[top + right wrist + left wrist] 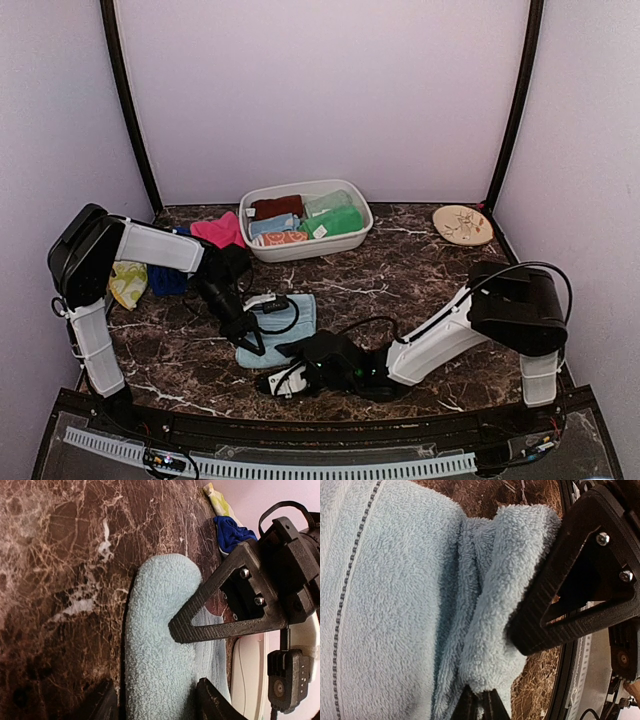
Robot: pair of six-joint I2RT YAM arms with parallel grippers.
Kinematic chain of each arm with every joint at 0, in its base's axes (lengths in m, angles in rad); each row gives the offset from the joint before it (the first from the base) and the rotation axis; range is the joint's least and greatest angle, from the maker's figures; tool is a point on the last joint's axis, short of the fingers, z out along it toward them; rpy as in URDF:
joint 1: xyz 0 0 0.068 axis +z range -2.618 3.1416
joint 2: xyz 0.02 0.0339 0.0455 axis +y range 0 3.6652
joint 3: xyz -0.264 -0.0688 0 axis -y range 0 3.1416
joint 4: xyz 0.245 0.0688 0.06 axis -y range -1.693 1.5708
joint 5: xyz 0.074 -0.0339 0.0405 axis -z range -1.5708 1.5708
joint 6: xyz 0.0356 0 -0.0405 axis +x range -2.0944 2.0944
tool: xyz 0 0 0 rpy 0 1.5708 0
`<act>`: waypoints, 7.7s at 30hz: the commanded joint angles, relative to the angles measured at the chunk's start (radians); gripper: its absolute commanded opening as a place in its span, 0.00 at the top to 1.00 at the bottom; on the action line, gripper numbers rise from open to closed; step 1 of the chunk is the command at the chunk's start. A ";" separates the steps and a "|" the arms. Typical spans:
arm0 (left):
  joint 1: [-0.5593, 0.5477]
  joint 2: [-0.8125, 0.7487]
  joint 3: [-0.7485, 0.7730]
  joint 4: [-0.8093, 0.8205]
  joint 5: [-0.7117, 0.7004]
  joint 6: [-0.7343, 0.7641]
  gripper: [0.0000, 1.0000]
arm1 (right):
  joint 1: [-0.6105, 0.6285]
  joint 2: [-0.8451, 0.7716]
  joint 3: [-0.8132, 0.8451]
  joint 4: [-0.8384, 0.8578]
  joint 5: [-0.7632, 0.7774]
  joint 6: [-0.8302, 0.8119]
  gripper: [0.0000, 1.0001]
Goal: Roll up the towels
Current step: Roll the towel at the center of the board.
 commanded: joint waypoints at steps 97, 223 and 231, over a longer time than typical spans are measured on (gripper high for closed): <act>-0.007 0.095 0.076 -0.004 -0.105 0.042 1.00 | -0.220 -0.596 -0.325 -0.026 -0.032 0.670 0.00; 0.004 0.182 0.140 -0.051 -0.236 -0.006 0.93 | -0.173 -0.554 -0.331 -0.039 -0.123 0.389 0.00; 0.008 0.200 0.118 -0.027 -0.287 -0.013 0.93 | -0.043 -0.253 -0.164 0.009 -0.079 0.096 0.15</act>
